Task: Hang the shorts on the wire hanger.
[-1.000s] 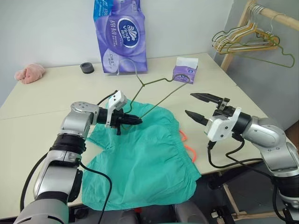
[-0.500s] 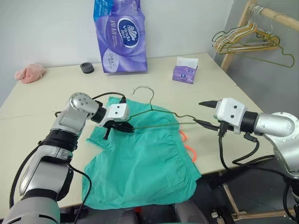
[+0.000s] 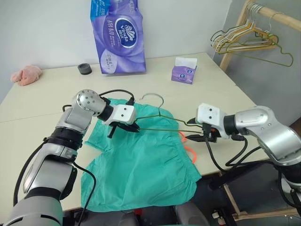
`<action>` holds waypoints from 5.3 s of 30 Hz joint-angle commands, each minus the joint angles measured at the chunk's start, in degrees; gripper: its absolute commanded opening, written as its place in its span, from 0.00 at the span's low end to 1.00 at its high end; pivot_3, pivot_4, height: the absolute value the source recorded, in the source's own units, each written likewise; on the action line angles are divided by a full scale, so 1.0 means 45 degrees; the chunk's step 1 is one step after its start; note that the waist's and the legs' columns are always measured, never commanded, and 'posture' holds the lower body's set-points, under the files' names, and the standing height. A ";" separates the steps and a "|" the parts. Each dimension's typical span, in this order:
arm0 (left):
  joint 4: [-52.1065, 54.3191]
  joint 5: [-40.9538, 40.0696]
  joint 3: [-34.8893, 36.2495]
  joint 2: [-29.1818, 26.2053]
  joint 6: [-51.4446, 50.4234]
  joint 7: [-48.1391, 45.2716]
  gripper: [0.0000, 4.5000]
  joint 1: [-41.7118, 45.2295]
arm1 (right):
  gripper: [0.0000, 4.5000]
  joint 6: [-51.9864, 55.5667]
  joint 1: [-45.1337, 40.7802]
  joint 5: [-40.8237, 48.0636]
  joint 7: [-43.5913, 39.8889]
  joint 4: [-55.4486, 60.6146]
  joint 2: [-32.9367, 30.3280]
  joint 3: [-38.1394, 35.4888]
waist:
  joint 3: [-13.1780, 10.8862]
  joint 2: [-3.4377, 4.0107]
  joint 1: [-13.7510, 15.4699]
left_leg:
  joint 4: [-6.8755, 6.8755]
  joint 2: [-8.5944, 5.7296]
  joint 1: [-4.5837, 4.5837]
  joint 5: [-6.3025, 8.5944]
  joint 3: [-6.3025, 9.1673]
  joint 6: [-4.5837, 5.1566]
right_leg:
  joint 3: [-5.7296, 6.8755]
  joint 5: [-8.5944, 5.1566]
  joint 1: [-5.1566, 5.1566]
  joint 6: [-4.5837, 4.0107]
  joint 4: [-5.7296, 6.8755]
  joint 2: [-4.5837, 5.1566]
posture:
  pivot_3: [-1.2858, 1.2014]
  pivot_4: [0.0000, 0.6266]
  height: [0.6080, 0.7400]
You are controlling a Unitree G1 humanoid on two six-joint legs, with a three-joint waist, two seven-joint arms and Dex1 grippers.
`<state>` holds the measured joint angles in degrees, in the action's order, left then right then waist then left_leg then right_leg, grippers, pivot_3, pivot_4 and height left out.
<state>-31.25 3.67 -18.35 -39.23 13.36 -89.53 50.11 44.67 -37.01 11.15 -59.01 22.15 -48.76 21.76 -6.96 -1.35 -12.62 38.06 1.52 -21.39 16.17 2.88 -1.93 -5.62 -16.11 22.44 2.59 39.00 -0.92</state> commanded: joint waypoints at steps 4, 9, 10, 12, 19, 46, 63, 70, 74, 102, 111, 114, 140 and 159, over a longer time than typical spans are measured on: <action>0.0085 0.0305 -0.0109 0.0021 0.0708 0.0256 0.00 0.0293 | 0.63 -0.0066 -0.0852 -0.0983 -0.0142 -0.1231 0.0651 0.1082 | 0.0002 0.0001 -0.0067 | 0.0022 -0.0001 -0.0082 -0.0001 0.0003 -0.0001 | 0.0001 0.0036 0.0087 -0.0058 0.0018 0.0001 | 0.43 0.11 1.00; -0.0052 0.0357 -0.0131 0.0071 0.0821 0.0360 0.00 0.0356 | 0.59 -0.0140 -0.1221 -0.1482 -0.0197 -0.1958 0.1168 0.1410 | 0.0002 0.0003 -0.0108 | 0.0026 -0.0002 -0.0143 -0.0002 0.0025 -0.0002 | -0.0001 0.0040 0.0166 -0.0064 0.0056 0.0005 | 0.43 0.11 1.00; -0.0075 0.0388 -0.0132 0.0069 0.0859 0.0412 0.00 0.0359 | 0.54 -0.0137 -0.1250 -0.1516 -0.0313 -0.1988 0.1174 0.1464 | 0.0003 0.0003 -0.0109 | 0.0024 -0.0002 -0.0143 -0.0002 0.0031 -0.0002 | -0.0001 0.0040 0.0171 -0.0065 0.0059 0.0008 | 0.43 0.11 1.00; -0.0104 0.0417 -0.0122 0.0078 0.0884 0.0472 0.00 0.0353 | 0.42 -0.0073 -0.1246 -0.1508 -0.0481 -0.1983 0.1176 0.1506 | 0.0003 0.0002 -0.0108 | 0.0023 -0.0003 -0.0143 -0.0002 0.0044 -0.0002 | 0.0003 0.0040 0.0172 -0.0065 0.0062 0.0011 | 0.43 0.11 1.00; -0.0131 0.0493 -0.0095 0.0084 0.0906 0.0669 0.00 0.0306 | 0.01 0.0054 -0.1007 -0.1631 -0.0687 -0.1790 0.1132 0.1640 | 0.0003 0.0002 -0.0130 | 0.0034 -0.0007 -0.0139 -0.0002 0.0041 -0.0002 | 0.0003 0.0039 0.0172 -0.0063 0.0089 0.0014 | 0.43 0.10 1.00; -0.1324 -0.1368 0.2359 0.0078 -0.2362 0.2801 0.60 0.1163 | 0.00 0.1505 0.0616 -0.0604 -0.0036 -0.1314 0.0709 -0.0931 | 0.0007 -0.0001 -0.0375 | 0.0122 -0.0012 -0.0162 -0.0002 0.0072 -0.0001 | 0.0027 0.0038 0.0174 -0.0062 0.0160 0.0013 | 0.43 0.10 1.00; 0.0637 -0.2710 0.2559 0.0096 -0.4070 0.1057 0.60 -0.1708 | 0.00 0.8164 0.7264 0.4424 0.2008 0.3502 0.1738 -0.7608 | 0.0010 -0.0004 -0.0310 | 0.0164 -0.0014 -0.0197 0.0001 0.0044 0.0002 | 0.0023 0.0027 0.0175 -0.0048 0.0190 0.0016 | 0.43 0.15 1.00; 0.1163 -0.2567 0.2309 0.0180 -0.4489 0.1084 0.60 -0.2267 | 0.00 0.9126 0.8827 0.5681 0.2121 0.4133 0.1369 -0.9877 | 0.0011 -0.0004 -0.0146 | 0.0162 -0.0025 -0.0196 0.0002 0.0037 0.0004 | 0.0024 0.0002 0.0169 -0.0005 0.0177 0.0013 | 0.42 0.16 1.00; 0.1383 -0.2553 0.2142 0.0270 -0.4599 0.1050 0.60 -0.2409 | 0.00 0.9355 0.9552 0.6123 0.2484 0.4156 0.1591 -1.0119 | 0.0011 -0.0005 -0.0032 | 0.0162 -0.0025 -0.0195 0.0002 0.0026 0.0004 | 0.0014 -0.0006 0.0168 0.0009 0.0175 0.0011 | 0.42 0.16 1.00; 0.1571 -0.2997 0.2338 0.0314 -0.5177 0.1069 0.60 -0.2308 | 0.00 1.0495 0.9377 0.8909 0.4038 0.3445 0.2848 -1.0022 | 0.0011 -0.0004 0.0039 | 0.0157 -0.0016 -0.0189 0.0003 0.0026 0.0004 | 0.0014 -0.0010 0.0165 0.0016 0.0165 -0.0002 | 0.43 0.15 1.00; 0.1374 -0.4120 0.3249 0.0305 -0.6336 0.1387 0.60 -0.1801 | 0.00 1.0629 0.9696 1.0719 0.5140 0.2803 0.3503 -0.9553 | 0.0011 -0.0004 0.0068 | 0.0157 -0.0015 -0.0192 0.0003 0.0026 0.0004 | 0.0015 -0.0010 0.0165 0.0016 0.0163 -0.0002 | 0.43 0.14 1.00; 0.0979 -0.3965 0.3340 0.0048 -0.6080 0.1491 0.60 -0.1793 | 0.00 1.0629 0.9025 1.0931 0.6040 0.2295 0.4481 -0.9060 | 0.0012 -0.0006 0.0050 | 0.0155 -0.0010 -0.0190 0.0003 0.0031 0.0004 | 0.0019 -0.0010 0.0165 0.0016 0.0163 -0.0007 | 0.43 0.14 1.00; -0.0811 -0.4225 0.3868 0.0398 -0.5591 0.2703 0.60 0.0128 | 0.00 0.8345 0.5003 1.0304 0.8717 0.1716 0.4351 -0.7376 | -0.0002 0.0011 0.0132 | 0.0154 -0.0013 -0.0206 0.0002 0.0038 0.0004 | 0.0025 -0.0009 0.0175 0.0016 0.0151 -0.0006 | 0.43 0.14 1.00; -0.2602 -0.3892 -0.0120 0.0737 -0.2933 -0.0660 0.99 0.3075 | 0.00 0.4091 0.3442 0.5916 0.5779 0.3504 0.0146 -0.2109 | -0.0006 0.0015 0.0000 | 0.0146 -0.0011 -0.0216 0.0003 0.0031 0.0005 | 0.0019 -0.0009 0.0176 0.0017 0.0113 -0.0007 | 0.42 0.13 1.00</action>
<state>-43.19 -13.01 -16.95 -35.60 -2.34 -92.13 62.25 65.56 -20.06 39.21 -31.59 35.41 -47.50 11.72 -6.99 -1.28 -12.62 38.72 1.47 -22.36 16.18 3.02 -1.91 -5.53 -16.15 23.23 2.67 39.51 -0.95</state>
